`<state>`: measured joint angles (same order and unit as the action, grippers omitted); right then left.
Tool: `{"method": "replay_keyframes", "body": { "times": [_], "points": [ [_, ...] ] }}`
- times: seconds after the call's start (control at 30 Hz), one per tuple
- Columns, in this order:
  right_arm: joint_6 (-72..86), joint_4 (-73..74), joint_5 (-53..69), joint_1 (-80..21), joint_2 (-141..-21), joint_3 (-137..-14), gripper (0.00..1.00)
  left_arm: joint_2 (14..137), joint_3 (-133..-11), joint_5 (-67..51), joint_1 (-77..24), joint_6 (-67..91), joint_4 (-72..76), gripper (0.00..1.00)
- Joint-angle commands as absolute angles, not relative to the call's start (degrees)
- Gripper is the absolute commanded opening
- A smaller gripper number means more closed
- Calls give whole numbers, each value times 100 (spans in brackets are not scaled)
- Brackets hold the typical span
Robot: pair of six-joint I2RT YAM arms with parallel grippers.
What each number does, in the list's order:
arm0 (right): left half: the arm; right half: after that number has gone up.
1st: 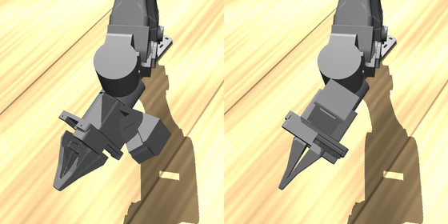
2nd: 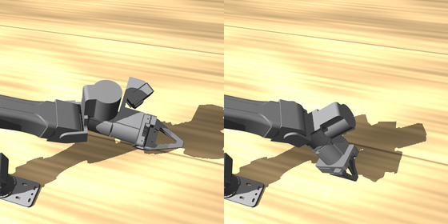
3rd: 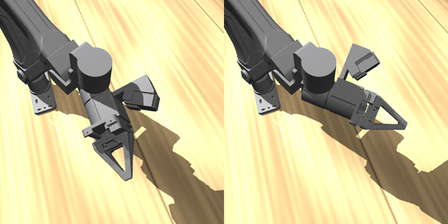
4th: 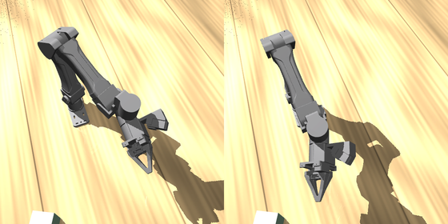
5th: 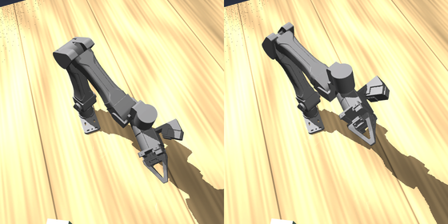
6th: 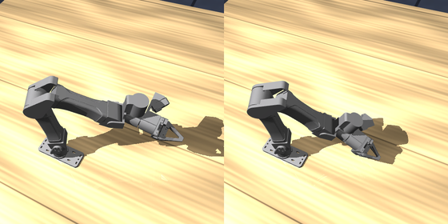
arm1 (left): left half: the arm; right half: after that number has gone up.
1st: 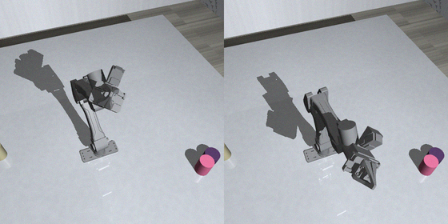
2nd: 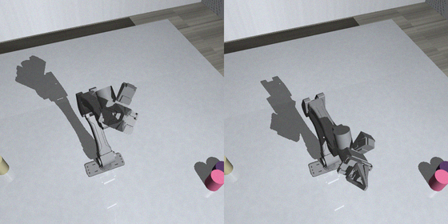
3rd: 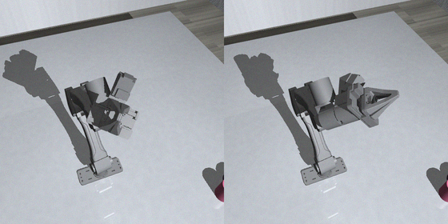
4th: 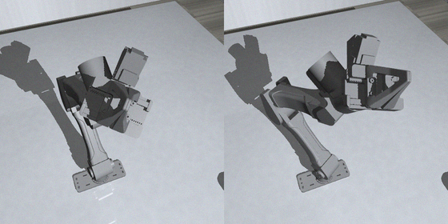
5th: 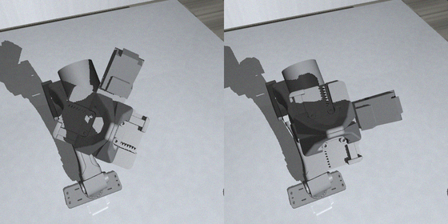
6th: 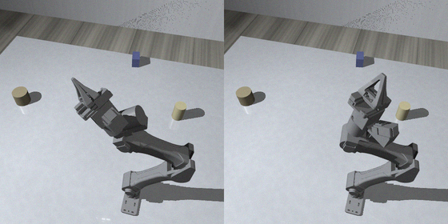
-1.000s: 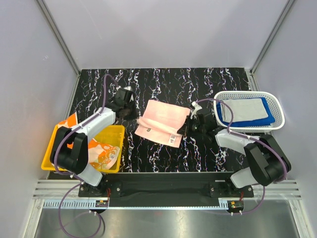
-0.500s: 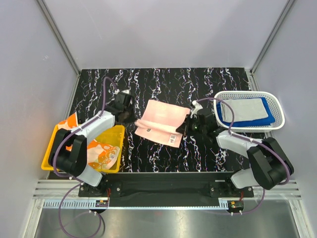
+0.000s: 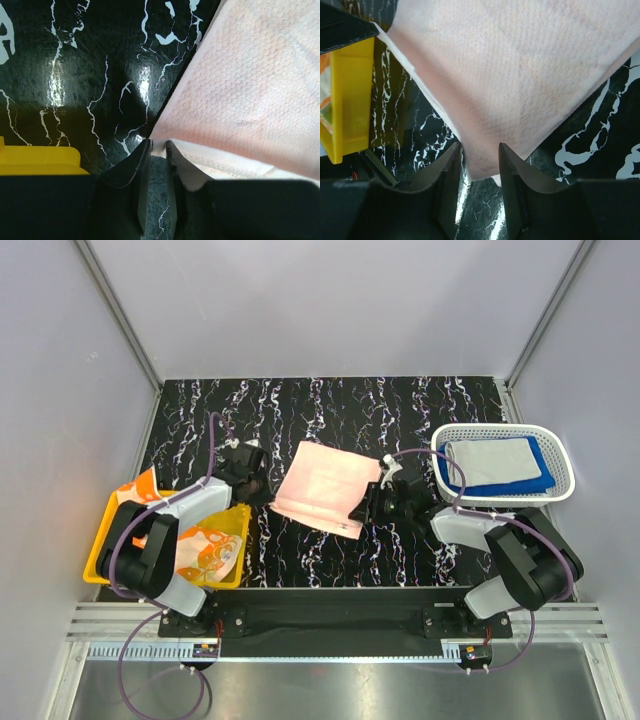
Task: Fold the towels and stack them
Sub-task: Fold the towel
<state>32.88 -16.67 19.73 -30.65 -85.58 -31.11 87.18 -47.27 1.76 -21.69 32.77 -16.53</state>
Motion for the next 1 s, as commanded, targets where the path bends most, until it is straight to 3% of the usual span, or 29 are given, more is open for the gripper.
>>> {"method": "replay_keyframes", "body": {
  "times": [0.0, 0.37, 0.5, 0.73, 0.97],
  "points": [
    [3305, -1793, 2083, -3146, -8148, -3146, 43, 8324, -4798, 184, -2171, 3226, -1423, 24],
    [3331, -1301, 1802, -3173, -7743, -3295, 45, 7928, -5212, 167, -2171, 3155, -1934, 29],
    [3462, -985, 1059, -3155, -7848, -3462, 44, 8041, -5387, 97, -2197, 3173, -1942, 31],
    [3358, 684, -702, -3041, -8418, -4805, 44, 9087, -6485, 228, -2197, 2875, -1854, 39],
    [3332, 738, -405, -2207, -9148, -5378, 46, 10493, -7926, 282, -2197, 2373, -1907, 46]
  ]
}}
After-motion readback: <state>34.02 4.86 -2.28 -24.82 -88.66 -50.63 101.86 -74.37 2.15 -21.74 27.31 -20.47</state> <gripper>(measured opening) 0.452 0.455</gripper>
